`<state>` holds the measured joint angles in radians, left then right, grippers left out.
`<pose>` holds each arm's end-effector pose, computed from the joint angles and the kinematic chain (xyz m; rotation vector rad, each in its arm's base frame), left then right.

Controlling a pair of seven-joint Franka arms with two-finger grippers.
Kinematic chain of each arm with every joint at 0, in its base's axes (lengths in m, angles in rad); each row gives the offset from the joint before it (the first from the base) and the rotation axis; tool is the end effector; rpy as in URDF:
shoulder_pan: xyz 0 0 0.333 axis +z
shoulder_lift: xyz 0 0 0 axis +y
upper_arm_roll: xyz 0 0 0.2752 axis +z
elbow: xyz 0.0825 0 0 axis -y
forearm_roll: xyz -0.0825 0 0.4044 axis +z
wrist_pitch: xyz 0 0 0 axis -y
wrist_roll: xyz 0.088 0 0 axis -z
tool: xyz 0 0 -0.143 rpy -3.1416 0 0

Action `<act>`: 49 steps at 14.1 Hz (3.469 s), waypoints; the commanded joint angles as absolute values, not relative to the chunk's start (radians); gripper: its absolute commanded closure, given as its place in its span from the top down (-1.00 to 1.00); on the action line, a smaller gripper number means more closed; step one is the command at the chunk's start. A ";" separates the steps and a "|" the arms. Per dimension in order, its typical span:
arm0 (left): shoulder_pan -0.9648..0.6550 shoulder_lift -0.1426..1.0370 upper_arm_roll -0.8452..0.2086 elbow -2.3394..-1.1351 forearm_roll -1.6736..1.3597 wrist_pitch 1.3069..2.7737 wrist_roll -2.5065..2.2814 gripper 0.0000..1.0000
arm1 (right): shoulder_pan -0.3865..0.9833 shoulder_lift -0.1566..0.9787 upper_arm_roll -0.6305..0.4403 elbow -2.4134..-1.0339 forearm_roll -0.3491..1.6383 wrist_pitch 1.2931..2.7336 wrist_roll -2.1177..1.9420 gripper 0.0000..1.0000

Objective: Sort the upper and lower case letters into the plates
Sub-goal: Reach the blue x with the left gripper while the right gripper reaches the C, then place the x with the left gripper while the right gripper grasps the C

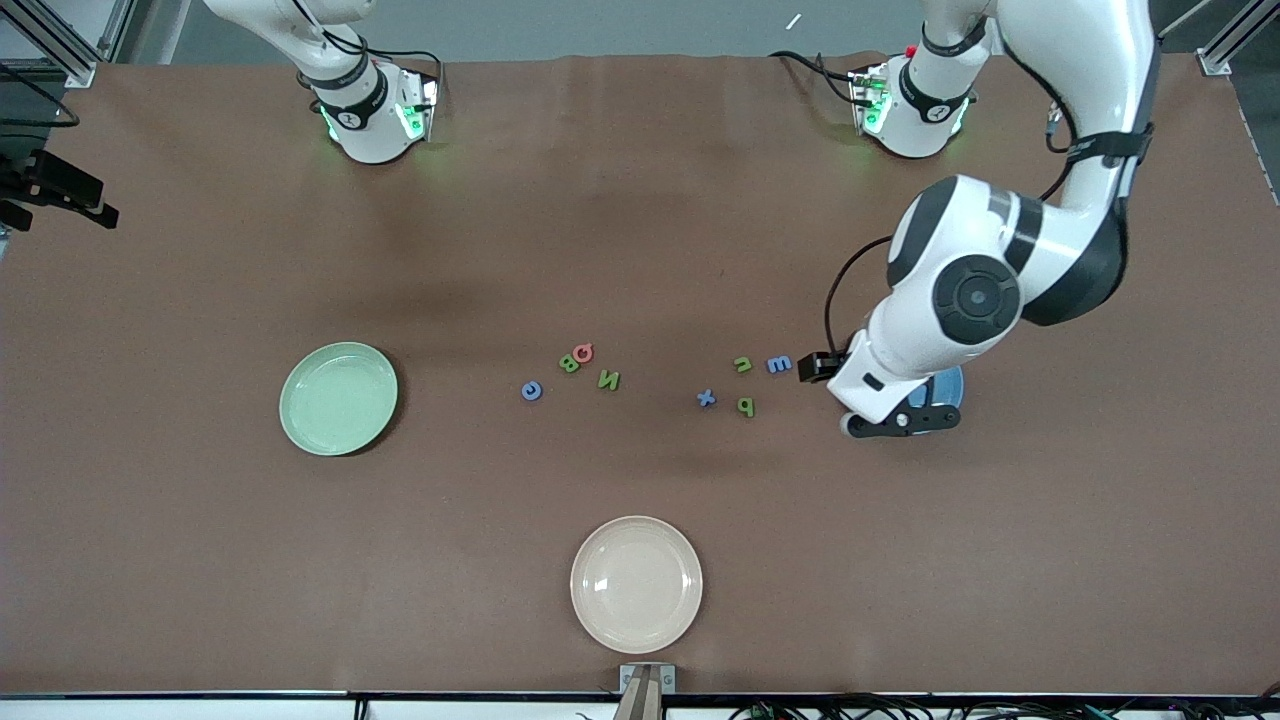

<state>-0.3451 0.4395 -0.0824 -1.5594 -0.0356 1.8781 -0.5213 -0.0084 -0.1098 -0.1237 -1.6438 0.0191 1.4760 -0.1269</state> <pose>0.6044 -0.2752 0.3026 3.1227 0.1755 -0.2156 0.5281 -0.0700 0.5646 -3.1006 0.0044 0.0840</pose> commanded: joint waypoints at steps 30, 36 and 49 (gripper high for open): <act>-0.607 0.833 -0.069 -1.477 0.028 2.264 -0.937 0.21 | 0.055 0.124 -0.089 -1.601 0.035 1.531 0.216 1.00; -0.607 0.833 -0.069 -1.482 0.028 2.264 -0.937 -0.39 | 0.273 0.124 -0.087 -1.661 0.029 1.617 0.714 1.00; -0.425 0.473 -0.071 -1.659 0.032 2.003 -0.679 -0.73 | 0.596 0.193 -0.086 -2.003 0.072 2.164 1.301 1.00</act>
<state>-0.4700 0.5798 -0.0652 -1.5044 0.0188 1.9945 -0.7549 0.5446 0.1607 -0.0761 -1.9626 0.0607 2.0843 1.2406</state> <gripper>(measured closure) 0.727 0.000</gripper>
